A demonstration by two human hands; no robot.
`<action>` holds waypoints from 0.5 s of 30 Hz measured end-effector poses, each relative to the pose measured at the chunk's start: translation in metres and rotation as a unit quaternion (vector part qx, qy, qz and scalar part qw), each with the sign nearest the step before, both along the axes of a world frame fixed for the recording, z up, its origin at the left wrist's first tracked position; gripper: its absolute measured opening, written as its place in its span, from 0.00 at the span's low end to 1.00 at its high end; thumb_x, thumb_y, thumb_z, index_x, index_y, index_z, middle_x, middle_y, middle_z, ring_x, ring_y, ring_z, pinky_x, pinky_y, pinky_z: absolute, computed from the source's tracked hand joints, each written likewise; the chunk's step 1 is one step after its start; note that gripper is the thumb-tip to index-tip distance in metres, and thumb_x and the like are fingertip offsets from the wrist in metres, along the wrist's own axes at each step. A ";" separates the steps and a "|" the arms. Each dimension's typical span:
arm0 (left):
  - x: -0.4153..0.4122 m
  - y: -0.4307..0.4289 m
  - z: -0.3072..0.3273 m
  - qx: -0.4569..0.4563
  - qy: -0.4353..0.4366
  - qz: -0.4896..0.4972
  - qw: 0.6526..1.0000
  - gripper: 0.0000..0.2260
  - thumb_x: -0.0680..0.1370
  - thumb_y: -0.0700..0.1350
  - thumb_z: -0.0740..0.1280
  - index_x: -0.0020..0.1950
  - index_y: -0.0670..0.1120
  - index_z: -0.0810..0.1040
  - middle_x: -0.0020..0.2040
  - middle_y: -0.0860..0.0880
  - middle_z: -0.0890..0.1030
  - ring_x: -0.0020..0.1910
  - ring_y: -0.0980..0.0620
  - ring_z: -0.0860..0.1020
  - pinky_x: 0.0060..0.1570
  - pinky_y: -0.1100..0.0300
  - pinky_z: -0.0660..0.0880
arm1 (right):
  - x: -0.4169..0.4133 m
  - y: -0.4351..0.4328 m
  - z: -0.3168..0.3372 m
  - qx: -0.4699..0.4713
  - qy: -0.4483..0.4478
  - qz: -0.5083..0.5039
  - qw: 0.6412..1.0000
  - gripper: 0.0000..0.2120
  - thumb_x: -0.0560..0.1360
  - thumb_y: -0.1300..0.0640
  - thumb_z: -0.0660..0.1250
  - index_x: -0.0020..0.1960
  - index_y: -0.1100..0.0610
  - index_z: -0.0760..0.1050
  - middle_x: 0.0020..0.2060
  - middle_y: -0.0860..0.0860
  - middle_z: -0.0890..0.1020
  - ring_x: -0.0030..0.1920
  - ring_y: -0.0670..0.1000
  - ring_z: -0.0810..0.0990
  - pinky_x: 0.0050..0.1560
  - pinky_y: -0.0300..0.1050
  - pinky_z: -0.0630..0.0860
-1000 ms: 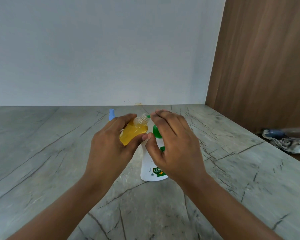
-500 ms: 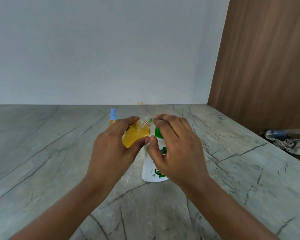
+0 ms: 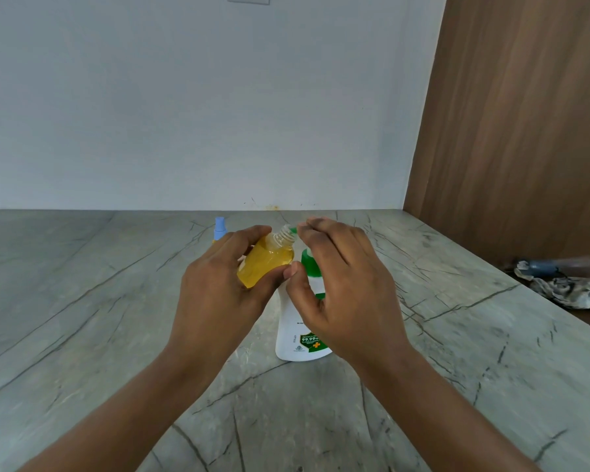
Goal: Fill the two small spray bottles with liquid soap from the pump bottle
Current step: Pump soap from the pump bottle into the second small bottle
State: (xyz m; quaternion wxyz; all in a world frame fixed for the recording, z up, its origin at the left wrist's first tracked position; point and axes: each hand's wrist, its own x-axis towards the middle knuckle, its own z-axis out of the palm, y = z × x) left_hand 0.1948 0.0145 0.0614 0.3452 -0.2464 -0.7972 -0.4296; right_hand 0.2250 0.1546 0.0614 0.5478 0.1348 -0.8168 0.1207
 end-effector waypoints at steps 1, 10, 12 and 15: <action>0.000 0.000 0.001 0.001 0.001 -0.001 1.000 0.24 0.69 0.61 0.68 0.60 0.50 0.77 0.50 0.56 0.81 0.45 0.59 0.79 0.46 0.59 0.77 | 0.000 0.000 0.000 -0.001 0.002 0.000 1.000 0.17 0.73 0.55 0.62 0.56 0.63 0.78 0.52 0.55 0.80 0.54 0.51 0.74 0.51 0.37 0.69; 0.002 -0.001 -0.004 -0.021 -0.004 0.012 1.000 0.23 0.69 0.59 0.69 0.60 0.49 0.77 0.50 0.53 0.81 0.44 0.53 0.80 0.43 0.56 0.78 | -0.002 0.000 -0.006 0.002 0.002 -0.001 1.000 0.14 0.72 0.56 0.64 0.53 0.63 0.79 0.49 0.55 0.81 0.51 0.50 0.75 0.50 0.36 0.68; 0.001 -0.001 -0.004 -0.025 -0.001 0.014 1.000 0.22 0.69 0.56 0.68 0.59 0.48 0.78 0.49 0.52 0.81 0.43 0.53 0.80 0.42 0.55 0.78 | -0.003 0.000 -0.006 0.006 0.002 -0.004 1.000 0.13 0.72 0.56 0.65 0.52 0.63 0.80 0.48 0.54 0.81 0.50 0.50 0.75 0.49 0.37 0.68; 0.001 -0.001 -0.005 -0.032 0.000 0.018 0.999 0.22 0.68 0.55 0.68 0.59 0.48 0.78 0.49 0.52 0.81 0.42 0.52 0.80 0.41 0.56 0.78 | -0.004 0.002 -0.006 0.012 -0.004 -0.010 1.000 0.13 0.71 0.56 0.66 0.51 0.62 0.79 0.46 0.54 0.81 0.48 0.51 0.76 0.47 0.37 0.68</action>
